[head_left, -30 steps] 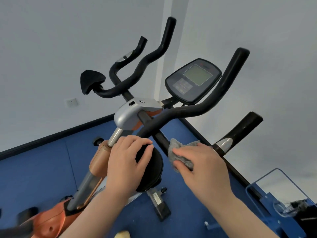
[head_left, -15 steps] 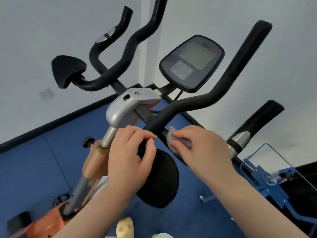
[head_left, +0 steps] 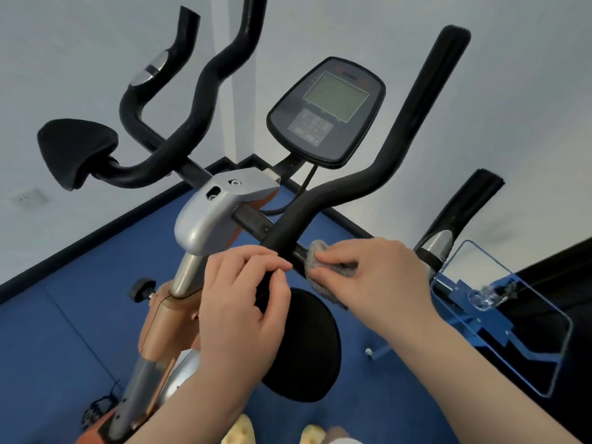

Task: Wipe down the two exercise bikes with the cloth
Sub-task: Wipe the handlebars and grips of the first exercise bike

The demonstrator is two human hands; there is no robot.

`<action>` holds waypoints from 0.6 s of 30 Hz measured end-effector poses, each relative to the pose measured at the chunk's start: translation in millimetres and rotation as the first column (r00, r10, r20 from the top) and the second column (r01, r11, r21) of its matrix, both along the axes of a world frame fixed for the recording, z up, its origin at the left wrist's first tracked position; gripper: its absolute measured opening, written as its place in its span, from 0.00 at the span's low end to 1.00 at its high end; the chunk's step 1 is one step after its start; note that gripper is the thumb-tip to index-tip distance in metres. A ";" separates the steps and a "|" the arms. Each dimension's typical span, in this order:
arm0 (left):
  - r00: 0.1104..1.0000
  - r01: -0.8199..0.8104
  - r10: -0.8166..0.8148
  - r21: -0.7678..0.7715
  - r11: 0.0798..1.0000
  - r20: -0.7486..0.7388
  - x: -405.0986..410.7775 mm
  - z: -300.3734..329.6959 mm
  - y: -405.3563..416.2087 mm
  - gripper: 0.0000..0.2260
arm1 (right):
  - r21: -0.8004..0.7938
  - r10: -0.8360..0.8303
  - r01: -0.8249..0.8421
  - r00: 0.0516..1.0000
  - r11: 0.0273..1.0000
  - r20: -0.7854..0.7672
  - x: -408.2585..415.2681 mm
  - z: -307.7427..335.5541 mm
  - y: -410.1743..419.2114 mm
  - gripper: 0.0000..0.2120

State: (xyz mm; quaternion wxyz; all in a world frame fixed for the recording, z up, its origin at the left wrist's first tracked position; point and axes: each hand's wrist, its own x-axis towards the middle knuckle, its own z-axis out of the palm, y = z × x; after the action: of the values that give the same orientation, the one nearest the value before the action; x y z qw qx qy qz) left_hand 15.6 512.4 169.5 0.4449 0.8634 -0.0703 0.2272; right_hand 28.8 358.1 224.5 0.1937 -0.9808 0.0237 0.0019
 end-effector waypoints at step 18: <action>0.992 0.108 -0.094 0.165 0.980 -0.089 -12.1 29.5 -60.8 0.10 | -0.262 0.484 -0.421 0.607 0.868 0.630 -26.1 -33.8 -102.7 0.06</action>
State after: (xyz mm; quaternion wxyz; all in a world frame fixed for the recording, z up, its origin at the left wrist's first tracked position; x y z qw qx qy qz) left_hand 3.6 451.7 199.1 0.3833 0.9019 -0.1152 0.1625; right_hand 2.7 255.4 190.7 0.1390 -0.8931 -0.2972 -0.3077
